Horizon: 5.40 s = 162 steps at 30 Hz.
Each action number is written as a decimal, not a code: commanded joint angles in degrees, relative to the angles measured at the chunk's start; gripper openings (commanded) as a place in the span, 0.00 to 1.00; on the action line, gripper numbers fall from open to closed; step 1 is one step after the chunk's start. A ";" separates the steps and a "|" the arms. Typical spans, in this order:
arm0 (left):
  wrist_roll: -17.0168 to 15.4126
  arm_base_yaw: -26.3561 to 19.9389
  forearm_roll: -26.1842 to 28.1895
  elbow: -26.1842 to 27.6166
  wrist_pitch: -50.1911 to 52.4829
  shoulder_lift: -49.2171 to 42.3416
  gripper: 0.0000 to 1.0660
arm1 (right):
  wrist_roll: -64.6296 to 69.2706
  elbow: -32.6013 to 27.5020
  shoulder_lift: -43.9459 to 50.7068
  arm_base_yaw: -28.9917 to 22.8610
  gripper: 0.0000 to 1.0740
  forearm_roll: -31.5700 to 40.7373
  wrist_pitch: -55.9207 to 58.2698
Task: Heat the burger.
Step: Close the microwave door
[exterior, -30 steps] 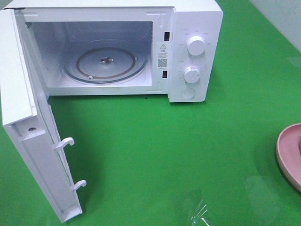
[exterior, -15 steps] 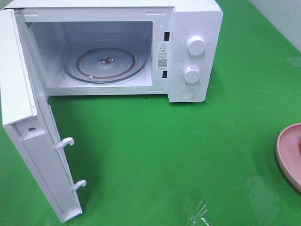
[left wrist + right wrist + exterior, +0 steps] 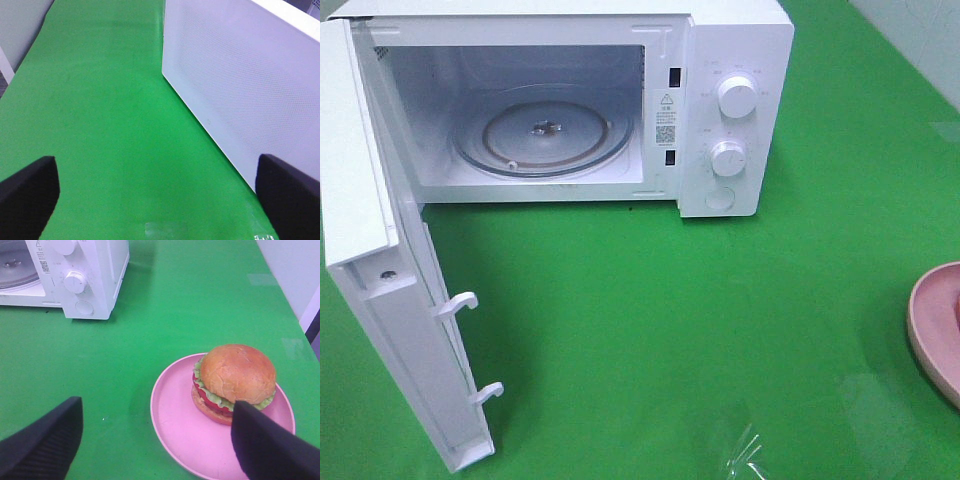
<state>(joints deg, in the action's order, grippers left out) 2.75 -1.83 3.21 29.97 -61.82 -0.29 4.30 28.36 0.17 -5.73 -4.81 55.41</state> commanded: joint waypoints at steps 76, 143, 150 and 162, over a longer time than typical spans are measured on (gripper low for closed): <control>-0.17 -0.06 0.97 1.95 32.14 23.95 0.00 | -0.57 -0.29 1.66 0.52 0.71 -0.17 -0.34; -14.90 20.74 -13.18 -11.75 115.68 86.57 0.00 | -0.57 -0.29 1.66 0.52 0.70 -0.17 -0.34; -13.24 26.24 -7.73 -5.16 110.52 90.53 0.00 | -0.57 -0.29 1.66 0.52 0.70 -0.17 -0.34; -11.92 33.40 1.95 3.04 110.58 98.89 0.00 | -0.57 -0.29 1.66 0.52 0.70 -0.17 -0.34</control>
<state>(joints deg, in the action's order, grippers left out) -9.28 31.05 4.07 32.31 48.76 98.61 4.24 28.36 0.17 -5.73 -4.81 55.41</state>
